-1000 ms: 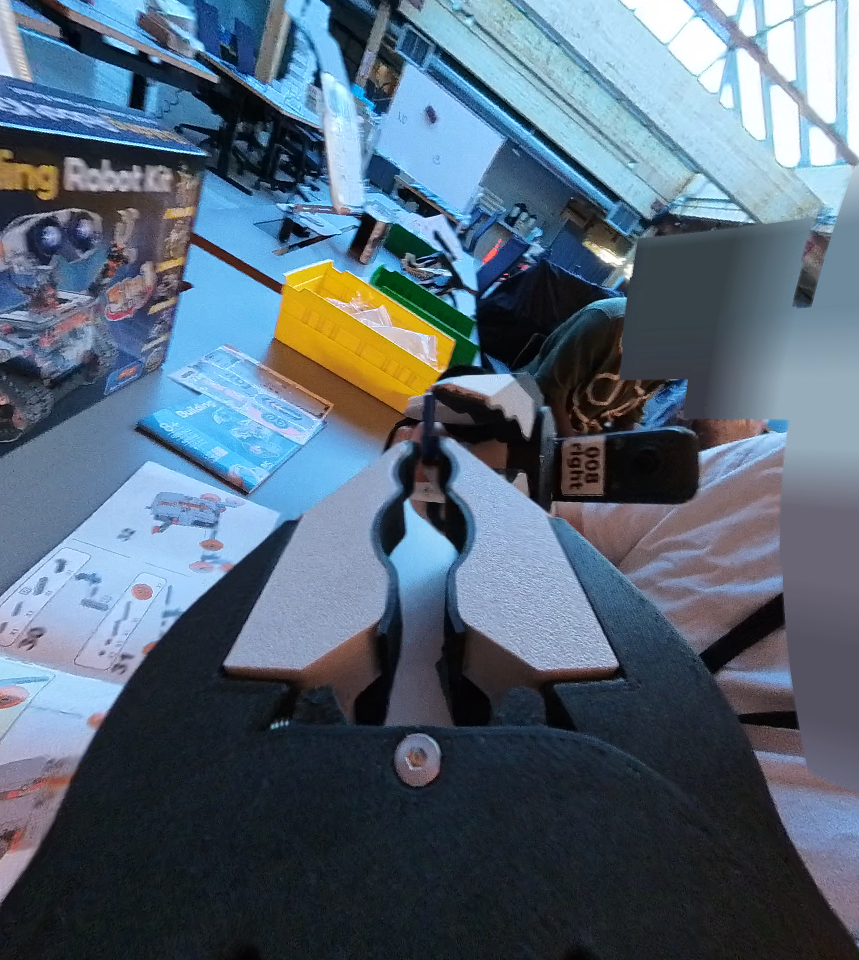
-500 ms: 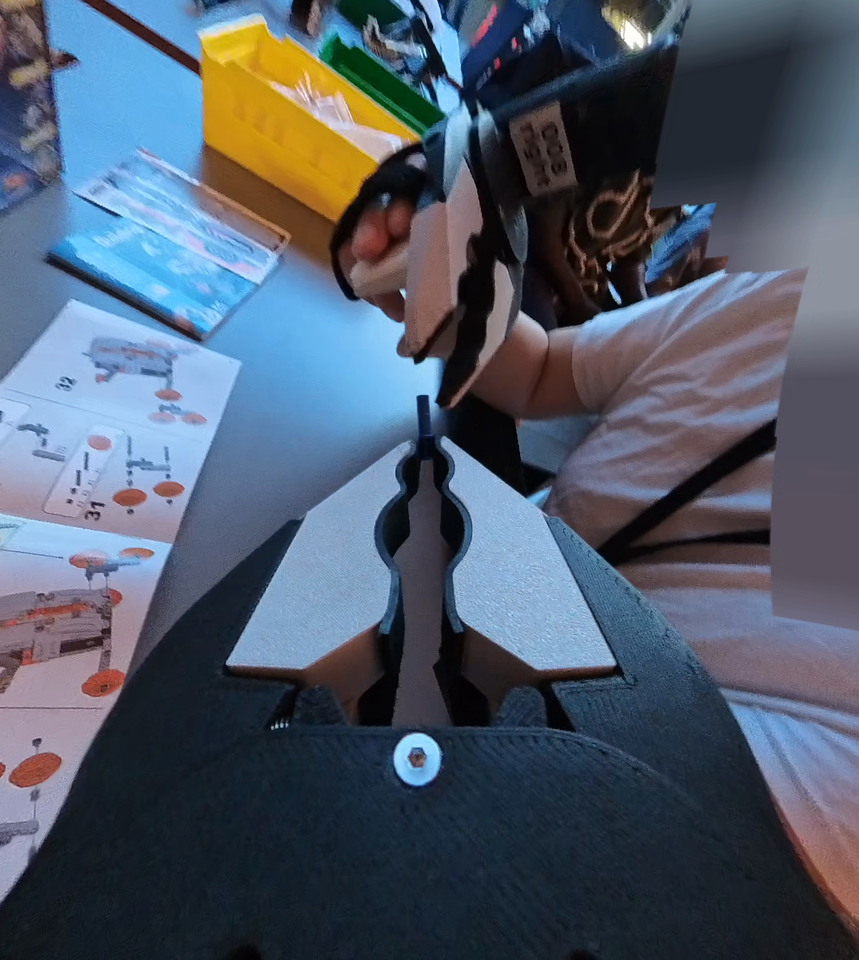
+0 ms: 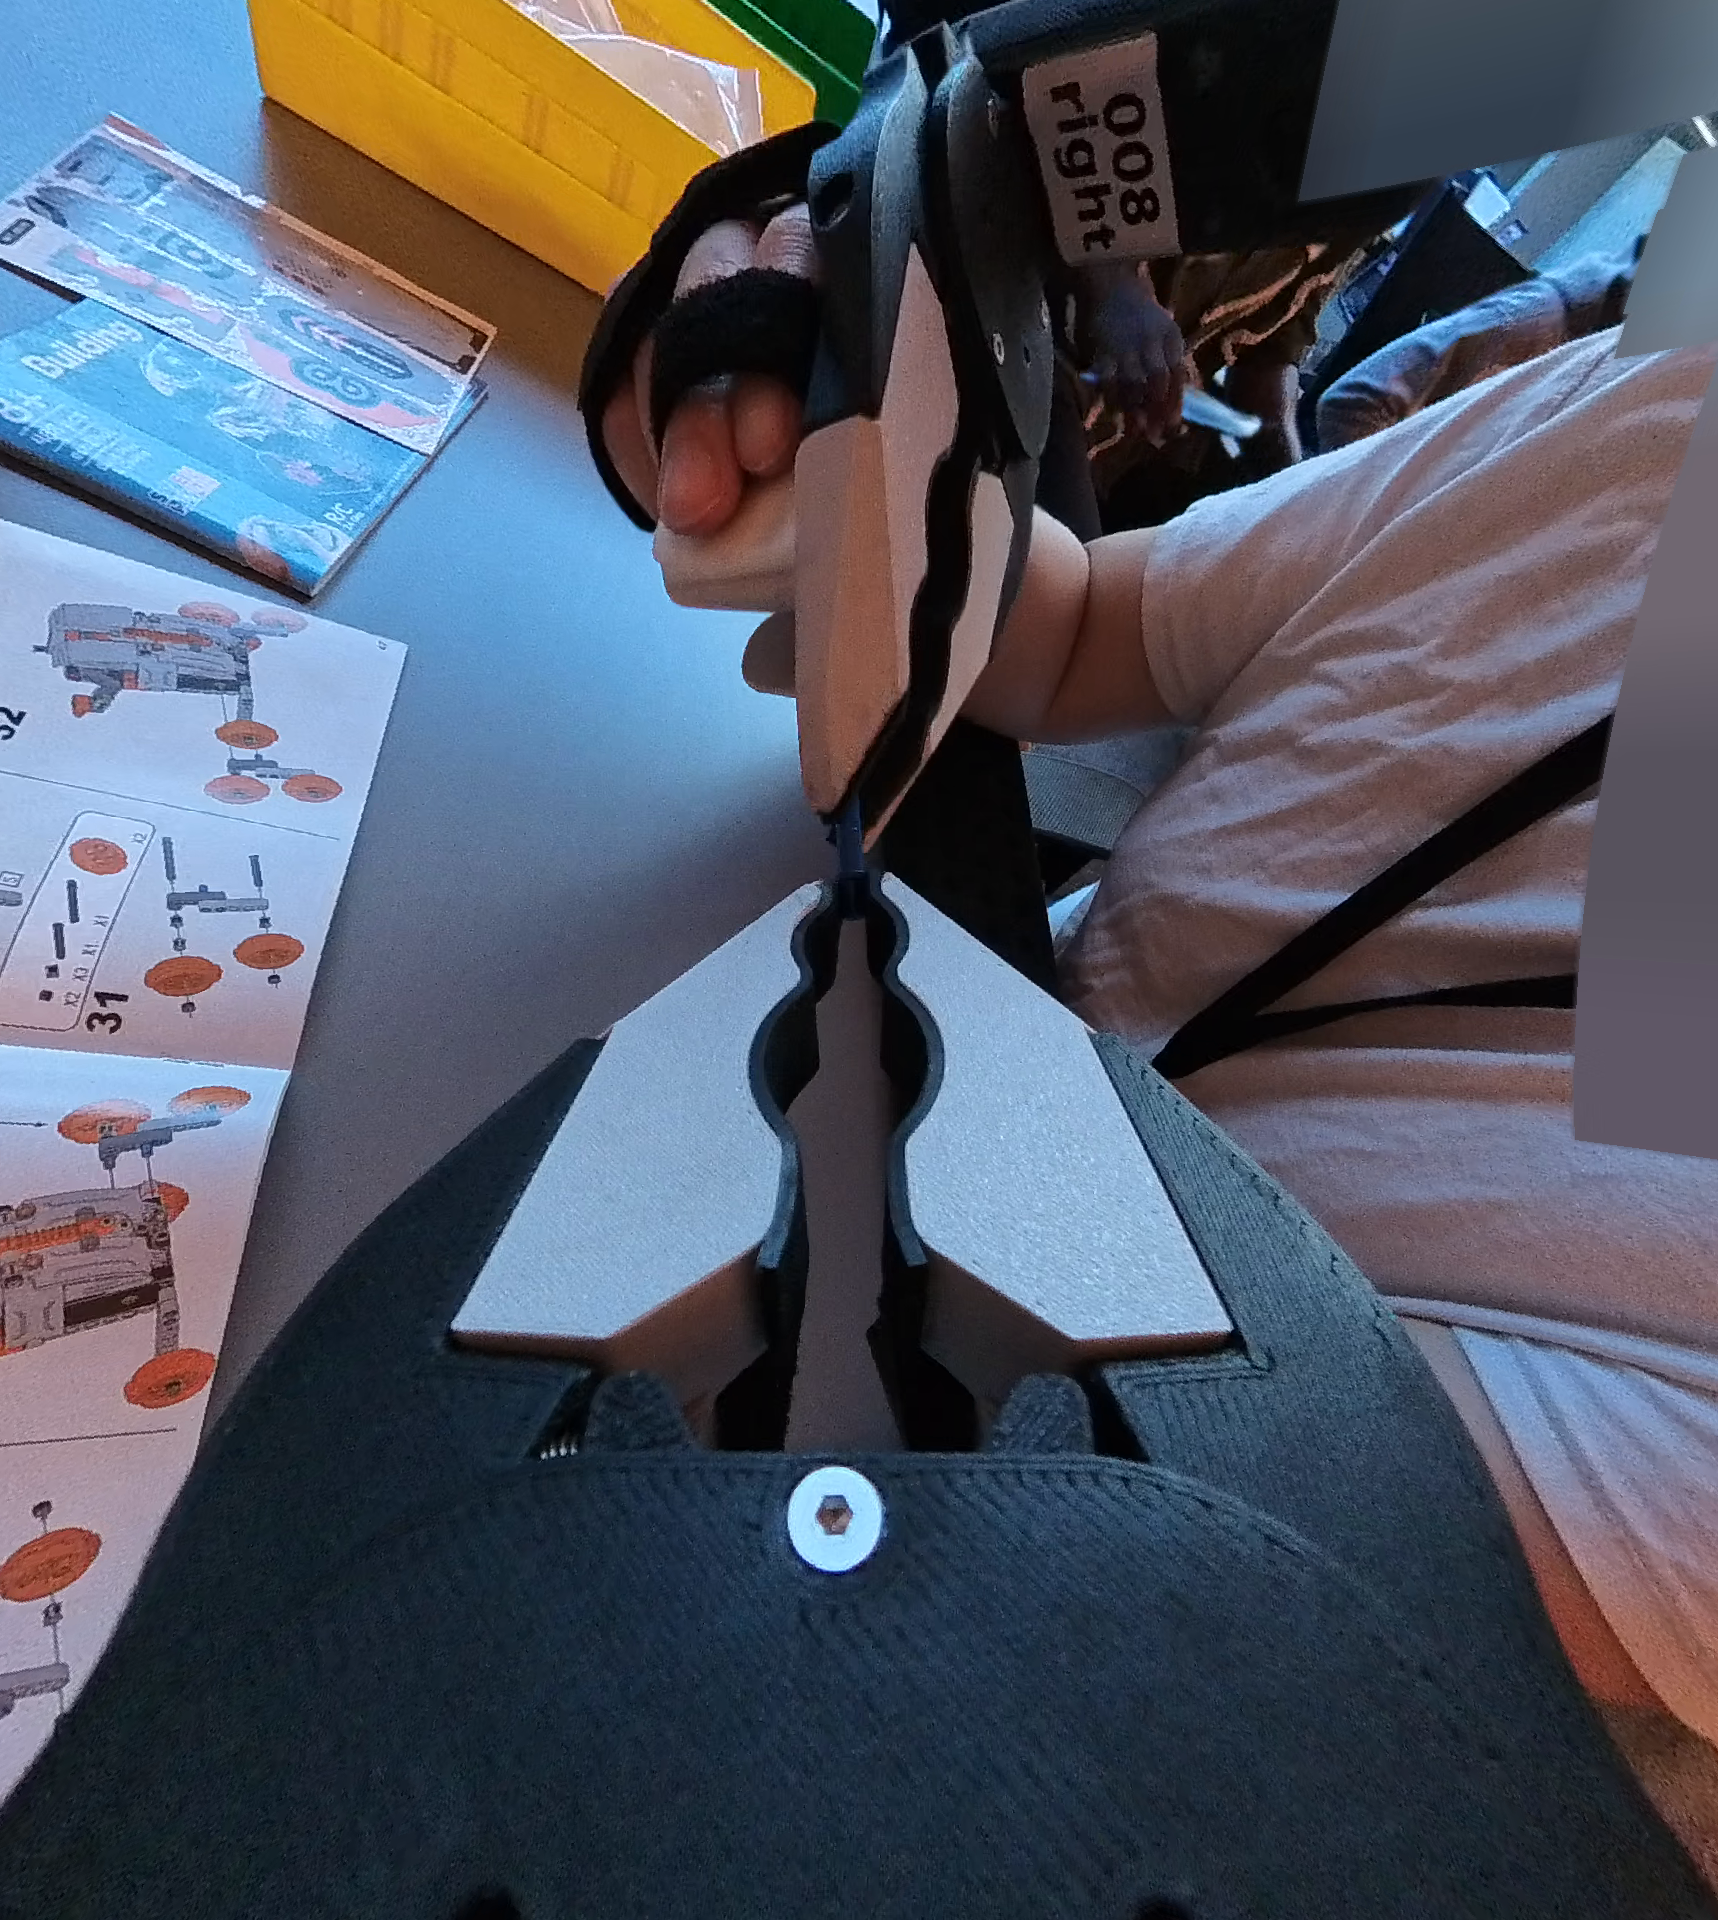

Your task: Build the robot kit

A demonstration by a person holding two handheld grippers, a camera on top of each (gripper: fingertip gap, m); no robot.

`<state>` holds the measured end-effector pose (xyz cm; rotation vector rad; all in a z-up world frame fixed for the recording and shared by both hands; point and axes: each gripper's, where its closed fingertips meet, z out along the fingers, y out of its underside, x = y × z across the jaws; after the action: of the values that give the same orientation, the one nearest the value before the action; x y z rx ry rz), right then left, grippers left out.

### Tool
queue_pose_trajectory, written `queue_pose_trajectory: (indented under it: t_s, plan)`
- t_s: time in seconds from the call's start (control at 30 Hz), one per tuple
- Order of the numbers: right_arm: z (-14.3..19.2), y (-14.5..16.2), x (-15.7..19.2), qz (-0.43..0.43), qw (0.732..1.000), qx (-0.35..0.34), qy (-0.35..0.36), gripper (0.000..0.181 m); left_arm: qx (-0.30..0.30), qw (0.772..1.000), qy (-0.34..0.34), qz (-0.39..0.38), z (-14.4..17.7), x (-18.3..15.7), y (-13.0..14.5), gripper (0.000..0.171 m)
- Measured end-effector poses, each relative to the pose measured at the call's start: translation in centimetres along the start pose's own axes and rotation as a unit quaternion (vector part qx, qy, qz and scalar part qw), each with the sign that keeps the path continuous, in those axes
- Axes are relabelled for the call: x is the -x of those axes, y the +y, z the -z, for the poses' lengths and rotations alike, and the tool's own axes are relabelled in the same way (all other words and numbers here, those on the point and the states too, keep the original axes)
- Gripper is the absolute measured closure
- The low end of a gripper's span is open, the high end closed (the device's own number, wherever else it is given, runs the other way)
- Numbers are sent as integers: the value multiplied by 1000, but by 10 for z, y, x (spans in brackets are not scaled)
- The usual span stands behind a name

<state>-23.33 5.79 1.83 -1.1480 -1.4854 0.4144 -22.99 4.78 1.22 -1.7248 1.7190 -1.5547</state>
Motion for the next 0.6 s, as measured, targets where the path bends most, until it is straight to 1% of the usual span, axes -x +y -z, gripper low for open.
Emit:
queue_pose_trajectory:
  t_s: [0.1, 0.3, 0.37, 0.43, 0.6]
  plan:
    - [-1, 2, 2, -1, 1000, 5, -5, 176, 3, 1000, 3, 1, -1, 0, 1, 170]
    - [0, -2, 4, -11, 1000, -1, -14, 175, 1, 1000, 8, -3, -1, -2, 1, 170]
    - [0, -3, 3, -16, 1000, -8, -12, 172, -1, 1000, 6, -3, 0, -1, 0, 170]
    - [0, -5, 4, -23, 999, -16, -16, 177, -2, 1000, 10, -2, 0, -1, -1, 170]
    - [2, -6, 3, -37, 999, -21, -22, 177, -3, 1000, 11, -9, -1, -3, -2, 170]
